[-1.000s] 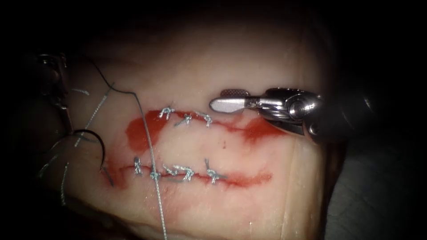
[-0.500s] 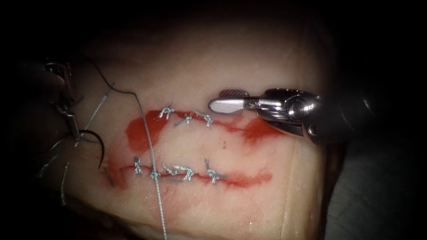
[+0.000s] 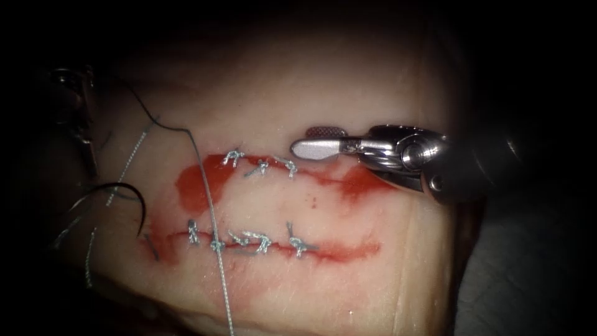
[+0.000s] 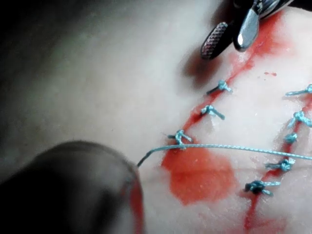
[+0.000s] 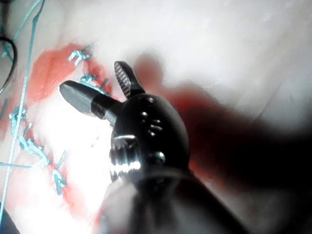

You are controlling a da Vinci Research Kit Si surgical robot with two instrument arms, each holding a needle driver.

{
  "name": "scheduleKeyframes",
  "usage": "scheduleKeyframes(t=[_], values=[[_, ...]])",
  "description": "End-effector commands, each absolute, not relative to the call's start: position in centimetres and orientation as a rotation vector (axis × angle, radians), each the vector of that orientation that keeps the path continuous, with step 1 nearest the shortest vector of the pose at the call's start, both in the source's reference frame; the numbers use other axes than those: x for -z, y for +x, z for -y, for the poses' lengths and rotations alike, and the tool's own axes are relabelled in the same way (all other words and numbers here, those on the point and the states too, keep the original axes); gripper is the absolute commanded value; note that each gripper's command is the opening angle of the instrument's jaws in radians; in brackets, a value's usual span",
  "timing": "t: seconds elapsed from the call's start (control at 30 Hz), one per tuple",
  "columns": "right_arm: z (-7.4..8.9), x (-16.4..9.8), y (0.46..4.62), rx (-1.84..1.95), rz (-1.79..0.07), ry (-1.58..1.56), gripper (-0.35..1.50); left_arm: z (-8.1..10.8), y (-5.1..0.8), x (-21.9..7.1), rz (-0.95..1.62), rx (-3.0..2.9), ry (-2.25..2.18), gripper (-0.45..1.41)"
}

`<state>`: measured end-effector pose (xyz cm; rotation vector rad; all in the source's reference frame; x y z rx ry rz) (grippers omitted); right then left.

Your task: Wound Closure

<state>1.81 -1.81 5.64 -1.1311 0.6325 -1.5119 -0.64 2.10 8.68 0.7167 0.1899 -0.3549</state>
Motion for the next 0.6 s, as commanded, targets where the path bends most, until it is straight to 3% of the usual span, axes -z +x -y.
scheduleKeyframes(t=[0.03, 0.27, 0.43, 0.6], values=[[1.82, -5.68, 1.90, 1.510, -0.634, -1.136, 1.42, -2.07, -0.69, -8.71, -0.184, 0.365, 0.734, 0.79], [1.82, -5.68, 1.91, 1.510, -0.633, -1.135, 1.42, -1.77, -0.73, -8.68, -0.172, 0.413, 0.777, 0.78], [1.82, -5.67, 1.91, 1.509, -0.633, -1.135, 1.42, -1.83, -0.90, -8.72, 0.046, -0.008, 0.763, 0.83], [1.83, -5.68, 1.91, 1.515, -0.629, -1.139, 1.42, -1.91, -0.99, -8.69, 0.224, -0.283, 0.700, 0.72]])
